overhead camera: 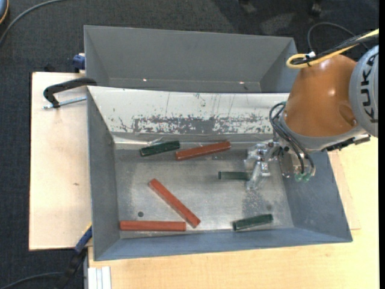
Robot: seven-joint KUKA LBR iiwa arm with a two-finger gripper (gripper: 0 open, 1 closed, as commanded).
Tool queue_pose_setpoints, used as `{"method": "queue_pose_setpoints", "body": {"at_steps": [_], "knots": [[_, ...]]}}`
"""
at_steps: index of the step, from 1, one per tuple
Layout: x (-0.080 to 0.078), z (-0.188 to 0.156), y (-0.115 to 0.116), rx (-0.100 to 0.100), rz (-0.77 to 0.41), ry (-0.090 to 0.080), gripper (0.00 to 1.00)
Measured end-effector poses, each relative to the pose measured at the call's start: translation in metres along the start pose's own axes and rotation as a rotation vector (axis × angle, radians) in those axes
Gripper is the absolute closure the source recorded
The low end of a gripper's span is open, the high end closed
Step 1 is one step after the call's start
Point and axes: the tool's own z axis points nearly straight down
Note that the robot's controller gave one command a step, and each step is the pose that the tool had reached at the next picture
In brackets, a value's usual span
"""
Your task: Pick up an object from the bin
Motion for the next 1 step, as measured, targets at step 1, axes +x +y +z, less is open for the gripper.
{"method": "queue_pose_setpoints", "body": {"at_steps": [1], "knots": [[-0.0328,-0.0690,-0.0343,0.002,-0.194,0.001,1.00]]}}
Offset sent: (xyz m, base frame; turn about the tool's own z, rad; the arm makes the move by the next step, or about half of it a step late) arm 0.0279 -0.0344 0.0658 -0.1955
